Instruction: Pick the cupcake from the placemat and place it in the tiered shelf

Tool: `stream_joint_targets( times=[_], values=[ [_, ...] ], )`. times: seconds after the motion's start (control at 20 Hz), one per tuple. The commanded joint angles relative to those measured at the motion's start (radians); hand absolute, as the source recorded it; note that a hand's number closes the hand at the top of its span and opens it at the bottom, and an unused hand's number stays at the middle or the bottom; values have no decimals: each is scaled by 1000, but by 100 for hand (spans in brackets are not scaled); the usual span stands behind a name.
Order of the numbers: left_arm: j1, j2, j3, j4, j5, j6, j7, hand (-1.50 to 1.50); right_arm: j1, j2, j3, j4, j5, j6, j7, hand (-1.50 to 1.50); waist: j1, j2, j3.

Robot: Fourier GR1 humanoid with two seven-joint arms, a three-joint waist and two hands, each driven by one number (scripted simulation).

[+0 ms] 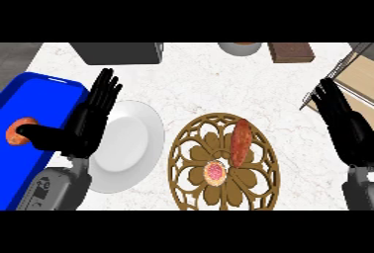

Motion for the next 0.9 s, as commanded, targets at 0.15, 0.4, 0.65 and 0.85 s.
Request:
stream_joint_targets(
  times=[0.15,0.4,0.65,0.85],
  values=[
    [138,52,9,117,-36,46,119,0,-73,-100,-16,-75,6,139,-120,150,13,15,-24],
    [175,54,19,228,0,28,206,0,-85,-220,58,89,251,96,-6,150,29,28,-26],
    [218,91,57,205,7,-22,220,0,-100,-140,64,233,200,236,-264,-150,15,16,-25],
    [176,83,72,229,1,3,247,0,-91,-264,70,66,103,445,-177,-150,-3,12,-26]
  ],
)
